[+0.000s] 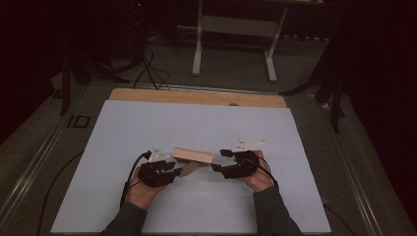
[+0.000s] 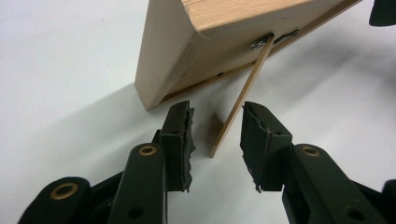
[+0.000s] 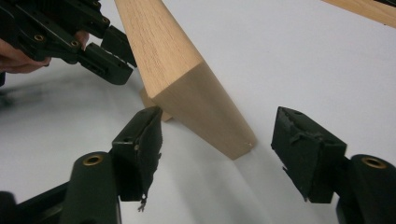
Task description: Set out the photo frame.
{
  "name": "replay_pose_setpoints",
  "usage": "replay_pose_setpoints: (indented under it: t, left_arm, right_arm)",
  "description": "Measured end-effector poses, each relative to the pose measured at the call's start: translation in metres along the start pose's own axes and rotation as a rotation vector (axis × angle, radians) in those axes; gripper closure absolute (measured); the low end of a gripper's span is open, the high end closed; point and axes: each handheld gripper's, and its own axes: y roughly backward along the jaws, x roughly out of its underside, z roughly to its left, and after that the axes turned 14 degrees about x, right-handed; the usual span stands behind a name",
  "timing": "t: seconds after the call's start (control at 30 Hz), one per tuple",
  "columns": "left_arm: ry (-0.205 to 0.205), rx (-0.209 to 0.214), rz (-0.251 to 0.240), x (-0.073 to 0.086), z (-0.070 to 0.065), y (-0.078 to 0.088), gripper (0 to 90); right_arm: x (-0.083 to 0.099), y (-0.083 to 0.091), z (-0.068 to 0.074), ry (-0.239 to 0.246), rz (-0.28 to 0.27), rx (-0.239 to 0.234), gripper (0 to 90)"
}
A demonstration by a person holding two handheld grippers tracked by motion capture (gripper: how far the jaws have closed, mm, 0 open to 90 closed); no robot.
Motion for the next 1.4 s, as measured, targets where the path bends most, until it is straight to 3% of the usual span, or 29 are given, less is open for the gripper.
replay_pose_setpoints:
  t: [0.77,1.17,1.4]
  left_arm:
    - [-0.023,-0.033,-0.023,-0.002,-0.002,0.003,63.6]
    - [-0.047,-0.054,-0.038,-0.003,-0.006,0.003,68.2]
    - [-0.056,-0.07,-0.042,-0.004,-0.007,0.001,71.9]
  right_arm:
    - [0.005,0.001,-0.009,0.019,0.012,0.008,37.2]
    - [0.005,-0.005,-0.009,-0.041,-0.002,0.104,51.5]
    - [0.003,-0.012,-0.005,-0.066,-0.004,0.189,60.6]
